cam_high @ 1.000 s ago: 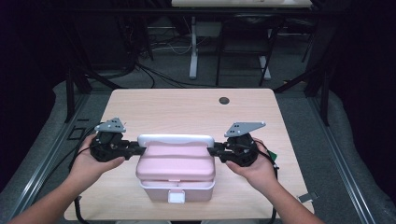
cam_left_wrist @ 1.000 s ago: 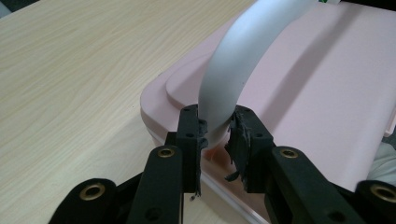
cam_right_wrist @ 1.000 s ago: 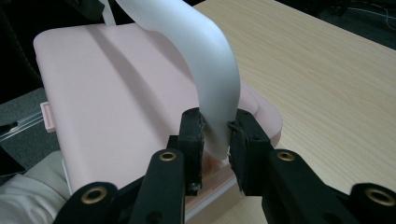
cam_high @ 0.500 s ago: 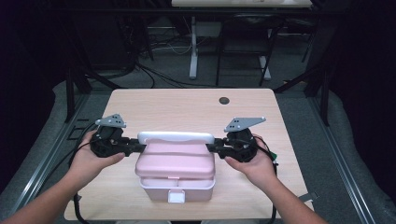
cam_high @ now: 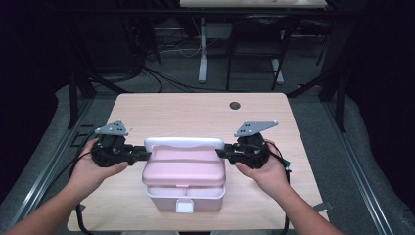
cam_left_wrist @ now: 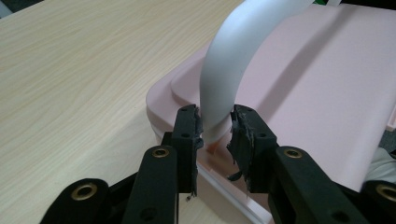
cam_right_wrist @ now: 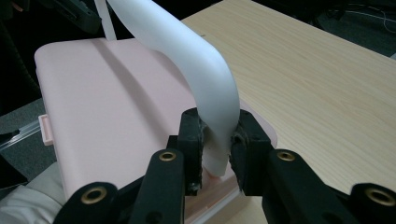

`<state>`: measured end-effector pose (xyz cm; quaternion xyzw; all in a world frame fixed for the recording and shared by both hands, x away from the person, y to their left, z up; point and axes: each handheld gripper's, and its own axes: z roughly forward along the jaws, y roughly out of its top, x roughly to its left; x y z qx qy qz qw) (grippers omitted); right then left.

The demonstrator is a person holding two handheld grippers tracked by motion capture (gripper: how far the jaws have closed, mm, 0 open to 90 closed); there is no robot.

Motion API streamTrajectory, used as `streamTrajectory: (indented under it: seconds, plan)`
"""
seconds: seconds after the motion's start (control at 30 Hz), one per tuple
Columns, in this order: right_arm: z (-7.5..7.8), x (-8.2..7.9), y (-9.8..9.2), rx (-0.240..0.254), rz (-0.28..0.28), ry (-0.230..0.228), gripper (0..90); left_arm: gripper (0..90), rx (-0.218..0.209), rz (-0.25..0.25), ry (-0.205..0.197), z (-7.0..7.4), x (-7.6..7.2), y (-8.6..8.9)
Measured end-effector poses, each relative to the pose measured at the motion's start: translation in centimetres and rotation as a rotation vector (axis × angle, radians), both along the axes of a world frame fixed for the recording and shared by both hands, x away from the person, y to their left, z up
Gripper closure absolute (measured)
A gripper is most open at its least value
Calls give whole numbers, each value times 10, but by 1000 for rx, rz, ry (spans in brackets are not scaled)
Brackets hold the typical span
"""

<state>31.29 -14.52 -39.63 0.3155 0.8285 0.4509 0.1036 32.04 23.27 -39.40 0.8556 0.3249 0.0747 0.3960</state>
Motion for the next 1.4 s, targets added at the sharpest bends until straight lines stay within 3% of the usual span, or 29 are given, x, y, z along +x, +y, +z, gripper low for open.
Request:
streamTrajectory:
  seconds: [0.47,1.1,1.4]
  plan:
    - [2,2,-1,10,-8,10,747,784,8,11,1,-14,-18,21]
    - [4,4,-2,20,-11,22,746,884,-3,-49,65,-40,-31,9]
    - [4,4,-2,23,-13,22,746,889,-3,-88,75,-43,-35,-2]
